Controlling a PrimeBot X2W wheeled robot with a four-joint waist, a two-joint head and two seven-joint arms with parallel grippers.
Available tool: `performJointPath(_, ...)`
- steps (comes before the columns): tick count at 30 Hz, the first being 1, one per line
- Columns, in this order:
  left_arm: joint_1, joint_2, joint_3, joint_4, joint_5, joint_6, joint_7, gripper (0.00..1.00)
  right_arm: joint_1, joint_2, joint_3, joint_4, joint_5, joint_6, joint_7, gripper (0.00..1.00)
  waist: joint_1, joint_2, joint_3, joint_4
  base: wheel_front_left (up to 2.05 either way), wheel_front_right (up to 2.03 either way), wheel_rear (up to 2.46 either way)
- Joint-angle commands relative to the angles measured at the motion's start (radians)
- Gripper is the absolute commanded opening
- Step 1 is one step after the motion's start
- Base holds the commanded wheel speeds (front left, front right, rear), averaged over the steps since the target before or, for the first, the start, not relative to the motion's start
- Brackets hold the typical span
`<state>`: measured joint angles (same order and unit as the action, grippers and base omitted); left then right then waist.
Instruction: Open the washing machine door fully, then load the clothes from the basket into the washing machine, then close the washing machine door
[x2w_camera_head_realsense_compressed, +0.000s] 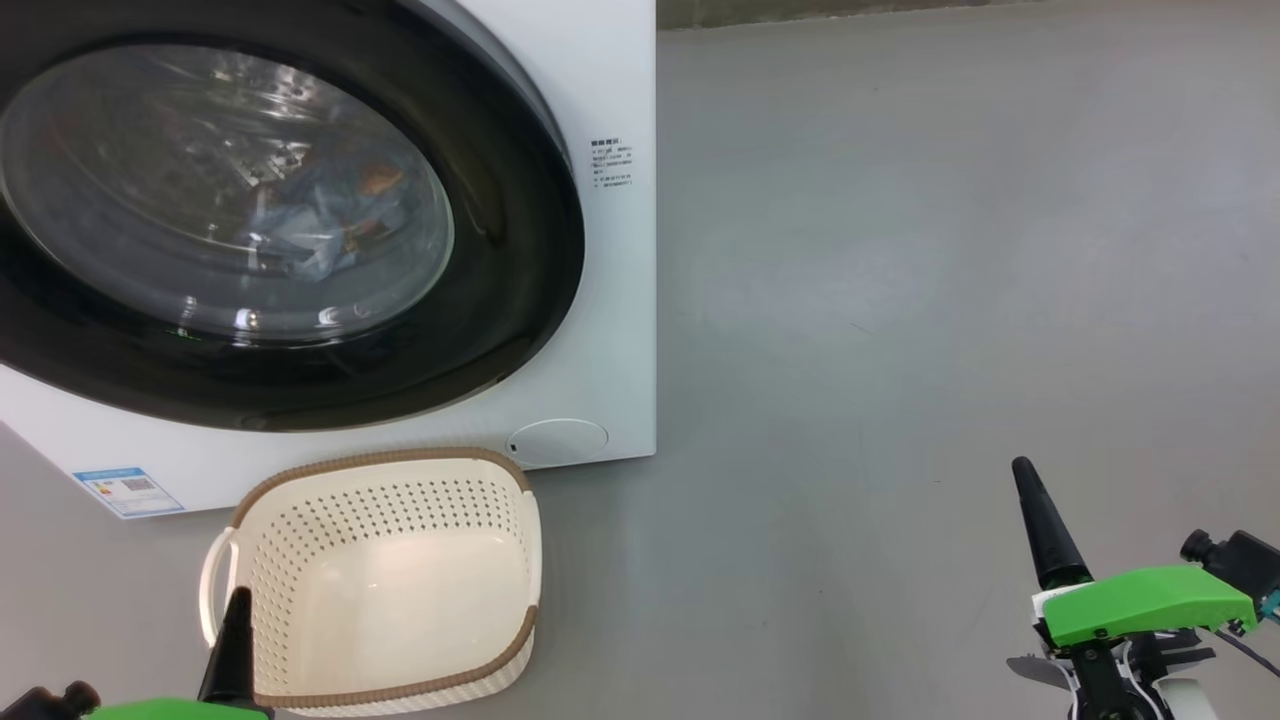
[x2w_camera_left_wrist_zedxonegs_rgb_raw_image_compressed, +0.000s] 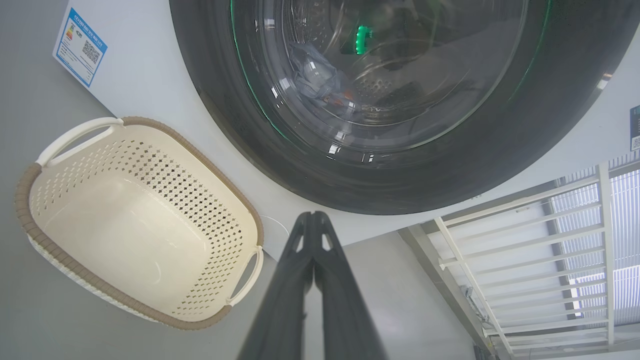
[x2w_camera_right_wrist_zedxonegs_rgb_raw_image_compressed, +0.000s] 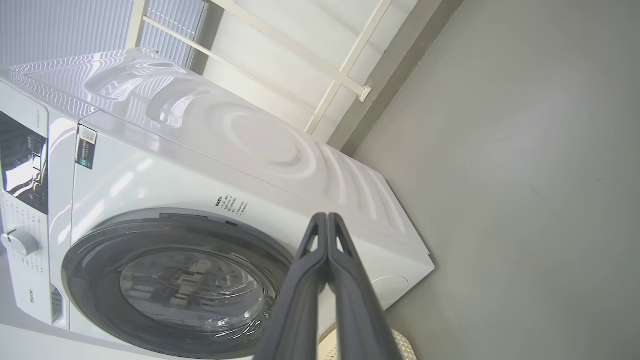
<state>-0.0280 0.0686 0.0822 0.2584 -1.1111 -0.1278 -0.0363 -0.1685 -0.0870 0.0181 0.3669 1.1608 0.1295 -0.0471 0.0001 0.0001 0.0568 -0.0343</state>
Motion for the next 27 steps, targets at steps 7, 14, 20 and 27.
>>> performJointPath(7,-0.049,0.006,0.024,-0.018,-0.083,-0.002,0.025,0.00,0.007,0.003,-0.011,-0.044,0.078,0.001,0.023,0.00,-0.0001,-0.0001,-0.008,0.005,0.00,0.00,0.00)
performJointPath(14,-0.054,0.002,0.026,-0.017,-0.151,-0.002,0.046,0.00,0.016,0.007,-0.029,-0.057,0.140,0.001,0.044,0.00,-0.0001,-0.0001,-0.015,0.010,0.00,0.00,0.00)
performJointPath(20,-0.058,-0.001,0.027,-0.016,-0.209,-0.002,0.064,0.00,0.024,0.010,-0.044,-0.068,0.194,0.001,0.062,0.00,-0.0001,-0.0001,-0.022,0.014,0.00,0.00,0.00)
performJointPath(27,-0.064,-0.005,0.028,-0.016,-0.278,-0.002,0.084,0.00,0.033,0.014,-0.062,-0.081,0.256,0.001,0.083,0.00,-0.0001,-0.0001,-0.029,0.019,0.00,0.00,0.00)
